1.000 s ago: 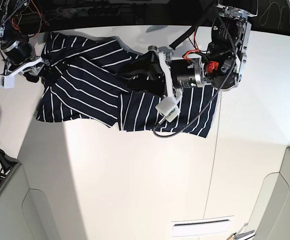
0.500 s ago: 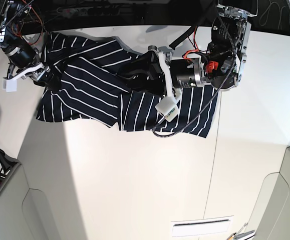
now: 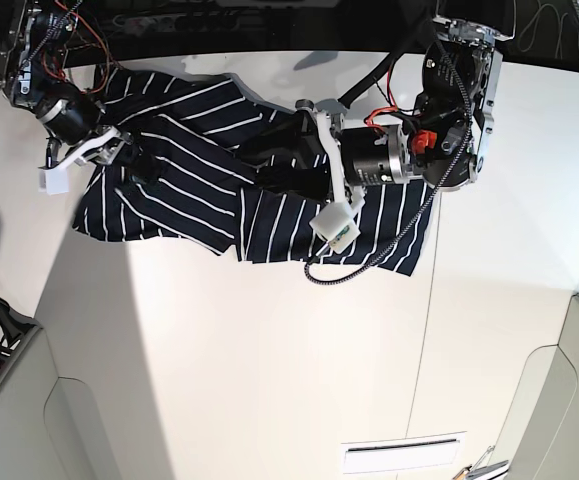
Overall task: Fold the T-shirt properly
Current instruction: 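Lay the folded end down and grasp the strip's other end with the right gripper, then fold the strip's other end over with the right gripper toward the left gripper, then release the right gripper and lift it off the folded bundle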
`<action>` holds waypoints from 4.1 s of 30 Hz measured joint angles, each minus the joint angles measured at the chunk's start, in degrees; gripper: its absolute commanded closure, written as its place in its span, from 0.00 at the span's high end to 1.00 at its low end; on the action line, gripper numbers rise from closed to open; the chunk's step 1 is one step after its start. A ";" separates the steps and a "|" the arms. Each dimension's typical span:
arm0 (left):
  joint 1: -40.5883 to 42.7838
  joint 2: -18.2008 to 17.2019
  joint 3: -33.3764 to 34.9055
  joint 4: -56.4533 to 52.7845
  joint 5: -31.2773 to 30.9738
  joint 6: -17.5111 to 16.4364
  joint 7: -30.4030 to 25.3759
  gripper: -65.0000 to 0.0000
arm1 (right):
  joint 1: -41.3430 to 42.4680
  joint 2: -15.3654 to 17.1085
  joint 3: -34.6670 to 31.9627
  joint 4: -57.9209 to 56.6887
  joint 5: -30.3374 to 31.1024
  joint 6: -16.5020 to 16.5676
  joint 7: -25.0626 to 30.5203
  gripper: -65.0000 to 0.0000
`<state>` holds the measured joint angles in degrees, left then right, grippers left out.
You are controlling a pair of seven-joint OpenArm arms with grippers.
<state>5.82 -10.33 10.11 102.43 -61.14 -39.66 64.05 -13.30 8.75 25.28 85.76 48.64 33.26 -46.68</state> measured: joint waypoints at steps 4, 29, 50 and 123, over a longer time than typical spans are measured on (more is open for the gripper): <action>0.02 0.00 0.00 0.00 1.05 0.00 0.00 0.56 | 0.31 0.02 -0.28 0.00 -2.38 -0.02 -0.09 0.26; 0.04 0.02 -20.26 0.00 1.03 0.00 6.16 0.56 | 4.04 12.22 12.20 1.44 -2.60 0.17 -1.64 0.00; 0.50 0.17 -20.15 -15.34 1.09 0.13 -0.42 0.56 | 27.12 12.22 -9.29 1.68 -10.29 -0.52 -8.24 0.00; 0.50 -3.17 -32.15 -16.68 -11.56 0.15 7.02 0.56 | 7.17 2.32 -46.25 16.92 -23.12 -4.31 -14.49 0.51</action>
<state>6.33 -13.50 -22.04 85.76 -72.71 -39.51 71.07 -6.13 11.07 -20.97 102.67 25.52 28.95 -61.17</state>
